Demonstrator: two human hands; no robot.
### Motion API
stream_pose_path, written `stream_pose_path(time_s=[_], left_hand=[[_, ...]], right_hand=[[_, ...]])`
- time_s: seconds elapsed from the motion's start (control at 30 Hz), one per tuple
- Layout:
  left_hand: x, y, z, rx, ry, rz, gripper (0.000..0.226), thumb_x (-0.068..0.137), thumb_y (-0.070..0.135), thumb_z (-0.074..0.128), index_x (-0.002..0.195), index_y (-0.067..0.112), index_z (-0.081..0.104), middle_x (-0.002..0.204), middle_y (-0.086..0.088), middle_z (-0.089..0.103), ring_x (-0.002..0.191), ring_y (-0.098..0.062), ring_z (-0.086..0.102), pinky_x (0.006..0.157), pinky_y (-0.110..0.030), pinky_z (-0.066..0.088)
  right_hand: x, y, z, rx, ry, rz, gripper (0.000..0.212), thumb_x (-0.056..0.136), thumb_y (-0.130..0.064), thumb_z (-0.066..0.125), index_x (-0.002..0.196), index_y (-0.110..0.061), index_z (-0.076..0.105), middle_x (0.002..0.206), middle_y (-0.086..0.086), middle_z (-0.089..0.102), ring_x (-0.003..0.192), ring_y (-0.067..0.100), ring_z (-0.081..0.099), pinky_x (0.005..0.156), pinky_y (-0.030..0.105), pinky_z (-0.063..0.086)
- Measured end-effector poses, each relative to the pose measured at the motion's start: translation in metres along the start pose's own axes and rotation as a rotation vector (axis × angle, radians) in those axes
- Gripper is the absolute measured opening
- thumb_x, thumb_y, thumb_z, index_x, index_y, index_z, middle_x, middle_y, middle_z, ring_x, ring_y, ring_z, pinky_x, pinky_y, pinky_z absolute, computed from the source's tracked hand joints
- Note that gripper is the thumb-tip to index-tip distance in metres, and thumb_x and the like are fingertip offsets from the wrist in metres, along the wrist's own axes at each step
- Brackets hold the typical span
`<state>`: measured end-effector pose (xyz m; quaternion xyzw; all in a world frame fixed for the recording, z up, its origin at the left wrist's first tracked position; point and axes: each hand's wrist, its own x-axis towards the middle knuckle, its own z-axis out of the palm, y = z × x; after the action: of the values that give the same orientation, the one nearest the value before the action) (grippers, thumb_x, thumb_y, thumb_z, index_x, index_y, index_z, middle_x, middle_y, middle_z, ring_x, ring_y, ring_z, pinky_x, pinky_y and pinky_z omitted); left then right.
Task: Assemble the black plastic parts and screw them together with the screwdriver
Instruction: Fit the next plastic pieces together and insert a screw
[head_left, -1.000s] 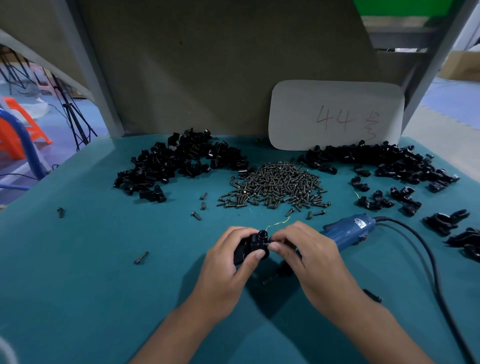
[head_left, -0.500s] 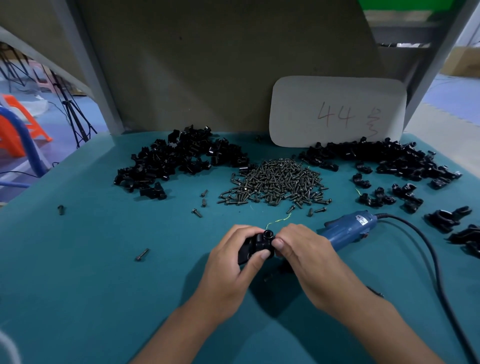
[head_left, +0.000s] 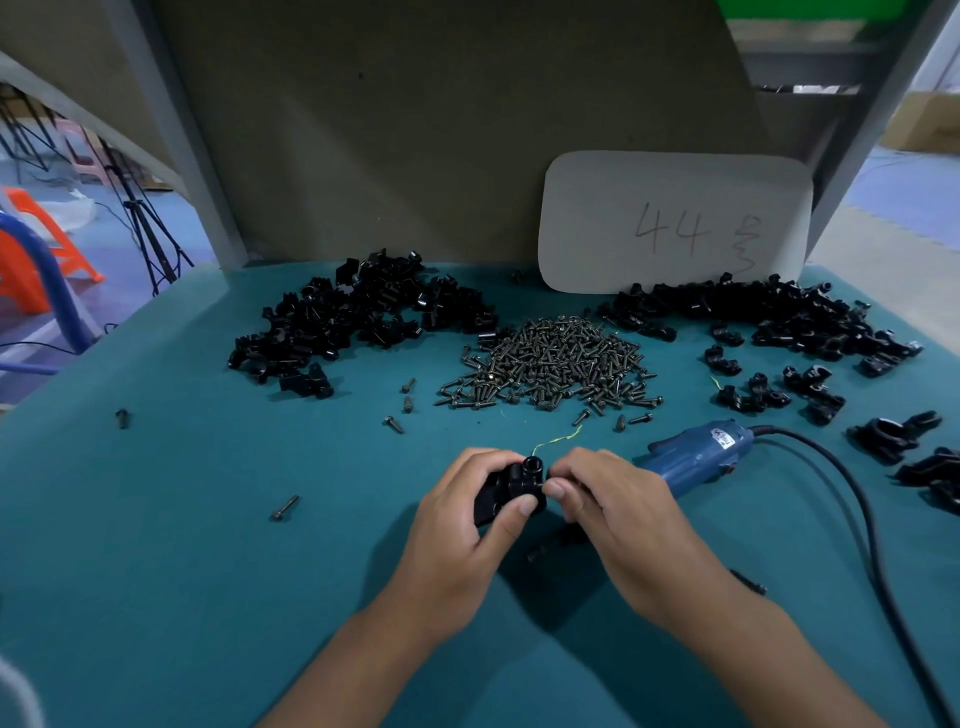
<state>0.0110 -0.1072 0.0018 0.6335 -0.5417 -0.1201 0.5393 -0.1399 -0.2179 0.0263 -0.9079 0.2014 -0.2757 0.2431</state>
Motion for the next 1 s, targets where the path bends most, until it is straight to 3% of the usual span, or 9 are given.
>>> stream_pose_path(time_s=[0.27, 0.4, 0.57, 0.7, 0.8, 1.0], left_hand=[[0.0, -0.003, 0.0, 0.006, -0.007, 0.01, 0.026, 0.094, 0.046, 0.057, 0.115, 0.03, 0.06, 0.108, 0.017, 0.058, 0.102, -0.009, 0.06, 0.085, -0.014, 0.044], [-0.001, -0.003, 0.001, -0.025, -0.04, 0.004, 0.024, 0.094, 0.045, 0.058, 0.114, 0.032, 0.059, 0.108, 0.015, 0.059, 0.102, -0.014, 0.061, 0.085, -0.02, 0.047], [0.0, -0.003, 0.0, -0.039, -0.023, -0.041, 0.03, 0.092, 0.049, 0.057, 0.114, 0.03, 0.061, 0.107, 0.015, 0.062, 0.104, -0.011, 0.062, 0.087, -0.02, 0.047], [0.001, -0.004, -0.001, -0.065, -0.051, -0.075, 0.033, 0.091, 0.05, 0.057, 0.114, 0.028, 0.063, 0.106, 0.015, 0.063, 0.103, -0.013, 0.062, 0.087, -0.022, 0.047], [0.001, -0.003, -0.002, -0.072, -0.053, -0.072, 0.031, 0.092, 0.049, 0.057, 0.113, 0.027, 0.063, 0.105, 0.013, 0.064, 0.101, -0.015, 0.063, 0.086, -0.027, 0.049], [-0.001, -0.002, -0.001, -0.072, -0.039, -0.043, 0.031, 0.093, 0.047, 0.057, 0.115, 0.026, 0.062, 0.107, 0.012, 0.062, 0.102, -0.016, 0.062, 0.087, -0.033, 0.051]], right_hand=[[0.0, -0.001, 0.006, -0.031, -0.046, 0.009, 0.043, 0.104, -0.061, 0.021, 0.075, -0.033, 0.035, 0.076, -0.019, 0.045, 0.073, 0.008, 0.044, 0.067, 0.021, 0.035], [0.0, -0.002, 0.004, 0.074, -0.041, 0.066, 0.05, 0.1, -0.063, 0.024, 0.07, -0.025, 0.038, 0.069, -0.012, 0.047, 0.063, 0.014, 0.044, 0.059, 0.022, 0.032], [-0.002, 0.001, -0.001, -0.069, -0.107, -0.015, 0.033, 0.105, -0.058, 0.026, 0.087, -0.036, 0.042, 0.084, -0.019, 0.045, 0.083, 0.009, 0.044, 0.073, 0.026, 0.035], [0.002, 0.006, -0.003, -0.244, 0.014, -0.161, 0.025, 0.105, -0.038, 0.04, 0.097, -0.021, 0.056, 0.088, -0.022, 0.034, 0.08, 0.008, 0.036, 0.072, 0.025, 0.032], [0.004, 0.006, -0.005, -0.305, 0.042, -0.198, 0.026, 0.105, -0.036, 0.041, 0.097, -0.02, 0.059, 0.088, -0.015, 0.045, 0.079, 0.009, 0.035, 0.071, 0.024, 0.031], [0.0, 0.0, -0.004, -0.221, -0.055, -0.094, 0.038, 0.108, -0.047, 0.024, 0.082, -0.028, 0.044, 0.074, -0.013, 0.041, 0.074, 0.013, 0.038, 0.068, 0.031, 0.035]])
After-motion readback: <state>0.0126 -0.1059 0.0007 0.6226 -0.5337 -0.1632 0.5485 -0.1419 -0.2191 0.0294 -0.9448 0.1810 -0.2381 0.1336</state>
